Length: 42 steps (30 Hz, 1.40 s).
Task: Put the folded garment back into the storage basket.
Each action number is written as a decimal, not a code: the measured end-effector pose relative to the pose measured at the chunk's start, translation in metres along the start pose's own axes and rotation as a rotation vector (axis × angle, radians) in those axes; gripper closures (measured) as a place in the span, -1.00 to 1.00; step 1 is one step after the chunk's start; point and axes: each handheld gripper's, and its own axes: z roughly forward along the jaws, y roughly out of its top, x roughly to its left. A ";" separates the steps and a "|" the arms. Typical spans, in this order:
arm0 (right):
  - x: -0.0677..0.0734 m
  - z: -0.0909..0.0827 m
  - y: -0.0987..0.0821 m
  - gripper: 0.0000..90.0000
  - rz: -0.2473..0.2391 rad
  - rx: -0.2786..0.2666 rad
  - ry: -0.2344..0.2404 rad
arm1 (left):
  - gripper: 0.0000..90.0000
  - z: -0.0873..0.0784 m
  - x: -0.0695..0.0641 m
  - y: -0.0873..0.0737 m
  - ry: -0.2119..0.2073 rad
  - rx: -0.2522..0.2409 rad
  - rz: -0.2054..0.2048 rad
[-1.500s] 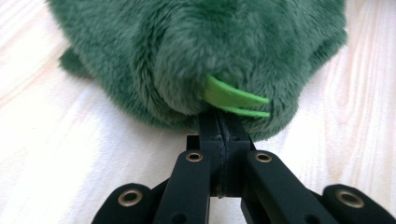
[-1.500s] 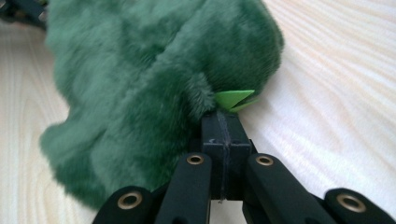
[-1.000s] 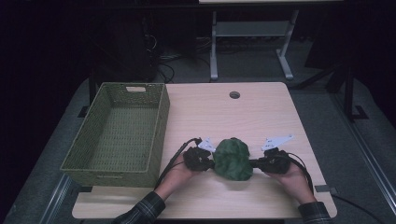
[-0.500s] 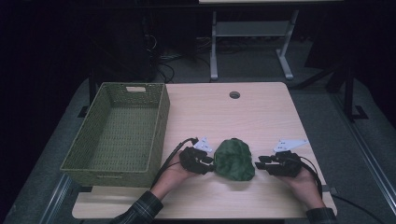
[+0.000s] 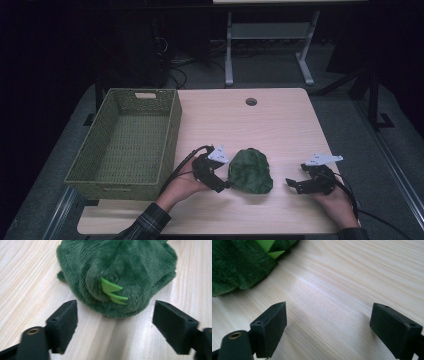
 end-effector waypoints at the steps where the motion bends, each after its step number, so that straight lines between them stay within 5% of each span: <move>1: 0.000 0.001 -0.001 -0.74 -0.006 -0.007 -0.006 | -0.62 0.000 0.000 0.000 0.000 0.000 0.000; 13: 0.001 0.004 -0.003 -0.83 -0.023 -0.022 -0.022 | -0.70 0.003 0.009 0.017 -0.029 -0.010 0.056; 32: 0.001 0.004 -0.003 -0.83 -0.020 -0.024 -0.026 | -0.70 0.041 0.014 0.028 -0.089 0.023 0.133; 42: 0.001 0.004 -0.003 -0.83 -0.018 -0.024 -0.028 | -0.70 0.056 0.015 0.027 -0.095 0.057 0.124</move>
